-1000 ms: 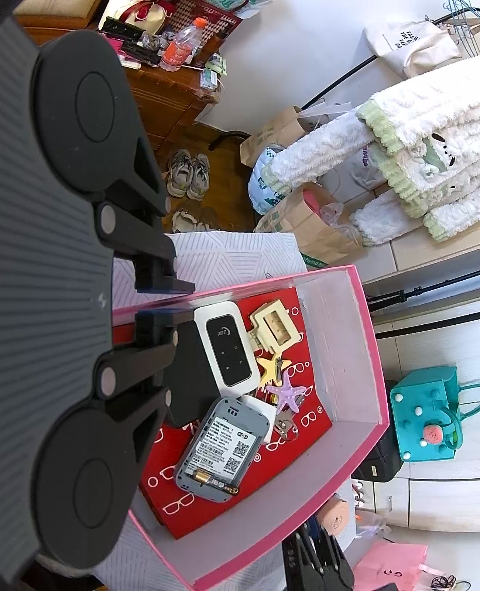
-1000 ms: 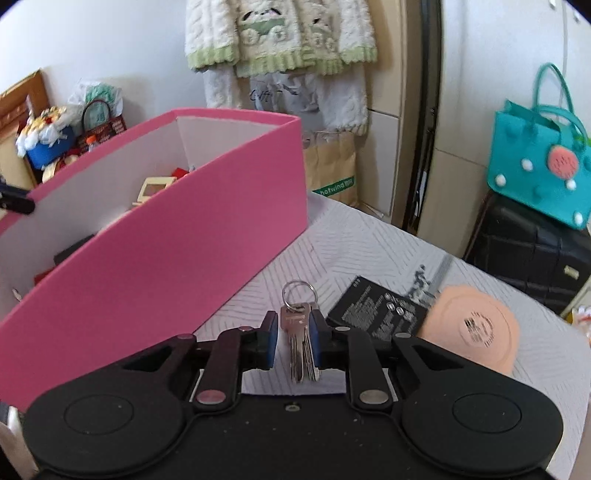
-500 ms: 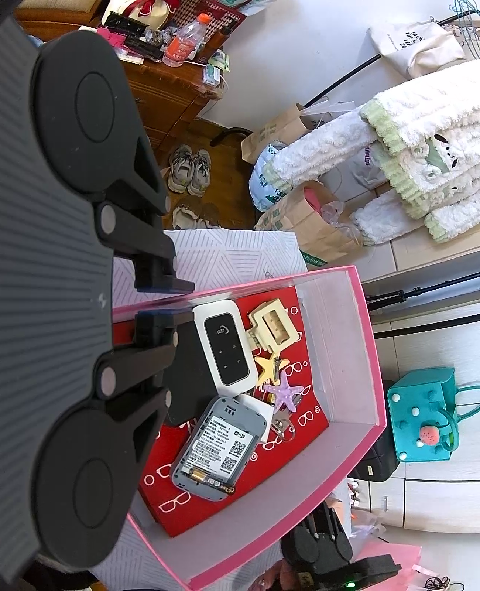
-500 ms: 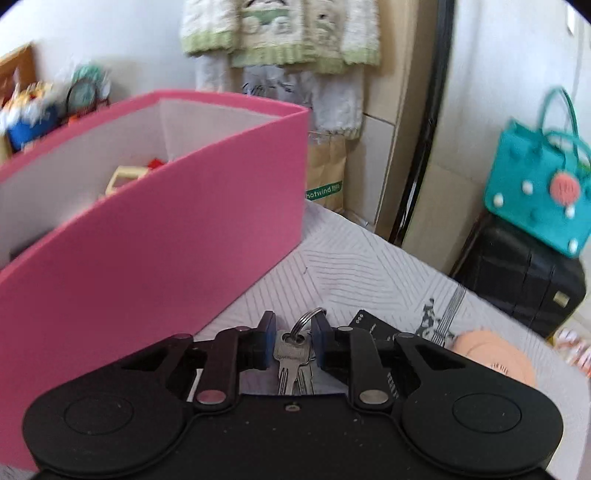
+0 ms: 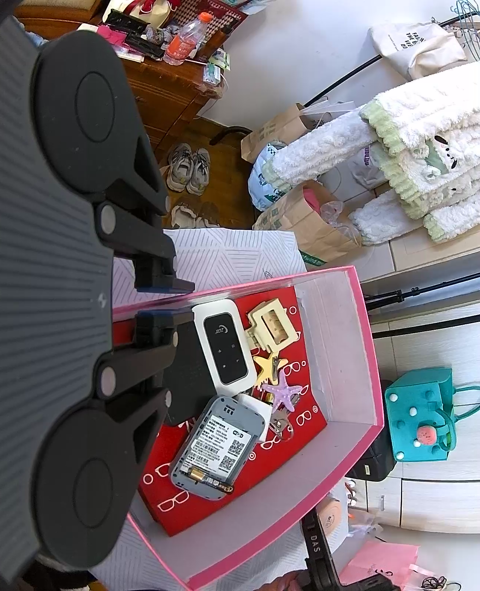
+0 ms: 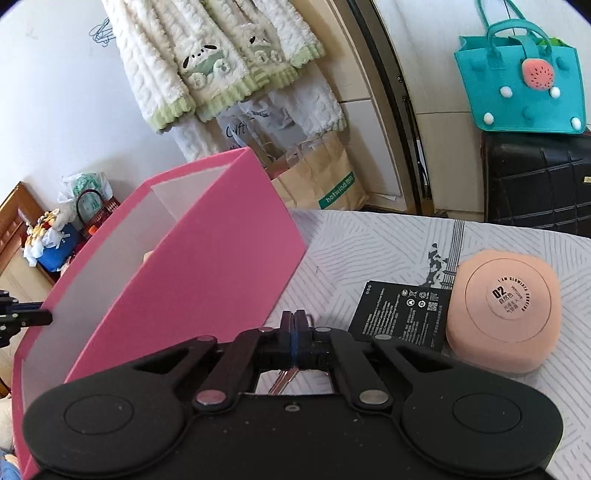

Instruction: Organize rigid objects

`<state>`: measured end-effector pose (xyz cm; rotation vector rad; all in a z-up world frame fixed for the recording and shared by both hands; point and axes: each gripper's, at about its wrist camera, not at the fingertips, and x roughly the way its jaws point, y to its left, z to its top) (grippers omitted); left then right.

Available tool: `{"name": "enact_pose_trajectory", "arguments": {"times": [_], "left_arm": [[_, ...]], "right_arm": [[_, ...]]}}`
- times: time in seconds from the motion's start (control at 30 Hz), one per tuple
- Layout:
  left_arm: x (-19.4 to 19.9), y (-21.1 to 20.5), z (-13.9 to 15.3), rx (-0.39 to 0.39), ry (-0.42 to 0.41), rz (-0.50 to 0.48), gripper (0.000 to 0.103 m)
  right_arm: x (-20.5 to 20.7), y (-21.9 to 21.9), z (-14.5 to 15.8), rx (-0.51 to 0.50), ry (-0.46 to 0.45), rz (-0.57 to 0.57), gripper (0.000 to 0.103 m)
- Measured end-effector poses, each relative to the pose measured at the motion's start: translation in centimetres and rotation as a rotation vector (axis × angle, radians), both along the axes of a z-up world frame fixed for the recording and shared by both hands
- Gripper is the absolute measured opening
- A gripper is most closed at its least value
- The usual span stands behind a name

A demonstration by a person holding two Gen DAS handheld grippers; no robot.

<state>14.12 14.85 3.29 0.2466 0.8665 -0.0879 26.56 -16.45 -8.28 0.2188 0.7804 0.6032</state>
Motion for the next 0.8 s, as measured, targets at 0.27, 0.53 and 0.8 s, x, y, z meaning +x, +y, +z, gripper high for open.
{"name": "enact_pose_trajectory", "arguments": {"times": [0.27, 0.53, 0.8], "left_arm": [[0.0, 0.0, 0.0, 0.002, -0.001, -0.003, 0.007], [0.0, -0.2, 0.0, -0.004, -0.005, -0.003, 0.007], [-0.3, -0.8, -0.3, 0.064, -0.003, -0.041, 0.006]], "right_arm": [[-1.9, 0.1, 2.7, 0.007, -0.044, 0.019, 0.002], [-1.6, 1.6, 1.9, -0.138, -0.075, 0.009, 0.011], [0.3, 2.8, -0.8, -0.185, -0.070, -0.032, 0.007]]}}
